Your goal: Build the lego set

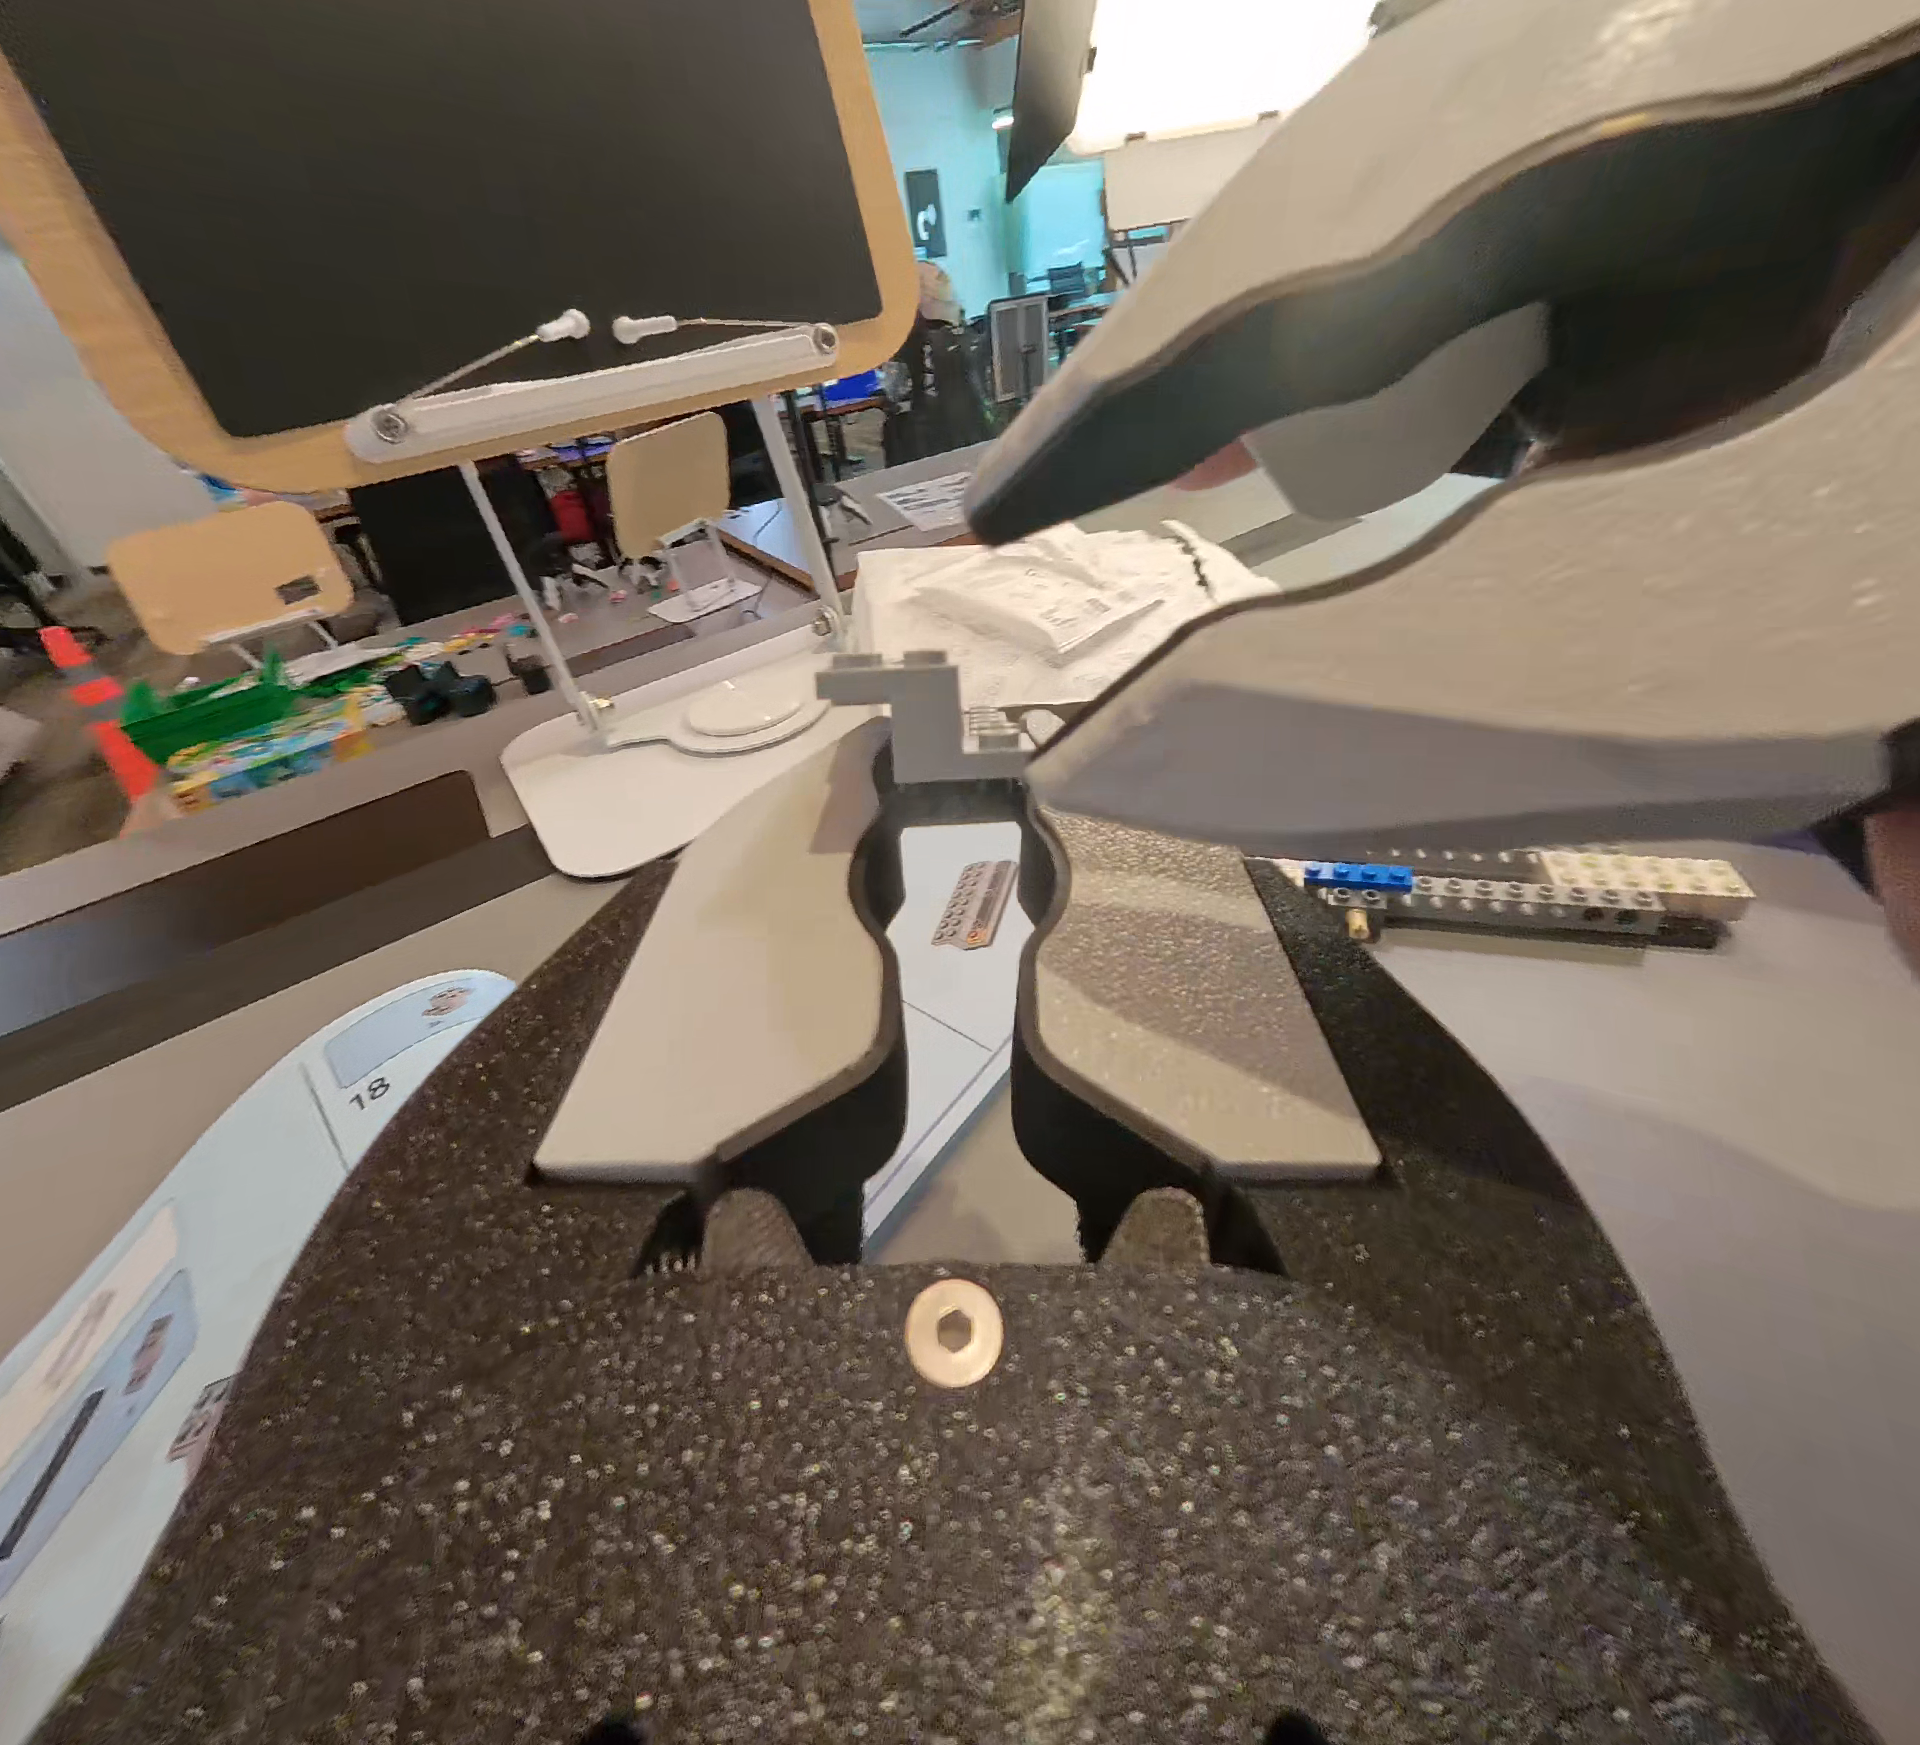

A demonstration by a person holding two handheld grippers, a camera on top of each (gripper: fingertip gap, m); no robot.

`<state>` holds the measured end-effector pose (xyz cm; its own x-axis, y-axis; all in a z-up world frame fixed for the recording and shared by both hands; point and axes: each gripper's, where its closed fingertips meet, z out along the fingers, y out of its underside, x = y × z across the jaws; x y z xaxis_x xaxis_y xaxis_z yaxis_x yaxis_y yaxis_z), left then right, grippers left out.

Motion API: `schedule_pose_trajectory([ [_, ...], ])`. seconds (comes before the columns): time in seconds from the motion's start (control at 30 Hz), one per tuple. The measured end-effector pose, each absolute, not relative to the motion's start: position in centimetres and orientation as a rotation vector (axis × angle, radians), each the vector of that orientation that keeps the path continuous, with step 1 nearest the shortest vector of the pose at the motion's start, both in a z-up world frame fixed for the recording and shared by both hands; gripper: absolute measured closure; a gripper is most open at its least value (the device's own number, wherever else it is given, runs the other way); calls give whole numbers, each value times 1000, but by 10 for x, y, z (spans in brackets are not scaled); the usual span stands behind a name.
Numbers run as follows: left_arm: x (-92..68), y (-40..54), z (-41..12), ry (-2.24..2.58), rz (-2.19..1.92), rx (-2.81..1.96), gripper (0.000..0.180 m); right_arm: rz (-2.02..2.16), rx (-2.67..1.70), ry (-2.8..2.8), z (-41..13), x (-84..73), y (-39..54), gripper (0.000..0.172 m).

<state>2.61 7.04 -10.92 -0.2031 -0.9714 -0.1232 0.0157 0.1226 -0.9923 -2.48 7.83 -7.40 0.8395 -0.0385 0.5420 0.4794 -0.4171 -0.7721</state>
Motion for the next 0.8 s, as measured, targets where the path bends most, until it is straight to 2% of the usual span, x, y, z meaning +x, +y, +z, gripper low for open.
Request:
schedule_pose_trajectory([
  [0.33,25,71,-109,1352,-1245,-1051,163,-659,-1986,-282,-80,-25,81,144],
  [0.8,26,71,-112,1375,-1137,-1015,163,-522,-2111,-197,-93,-28,74,151],
])
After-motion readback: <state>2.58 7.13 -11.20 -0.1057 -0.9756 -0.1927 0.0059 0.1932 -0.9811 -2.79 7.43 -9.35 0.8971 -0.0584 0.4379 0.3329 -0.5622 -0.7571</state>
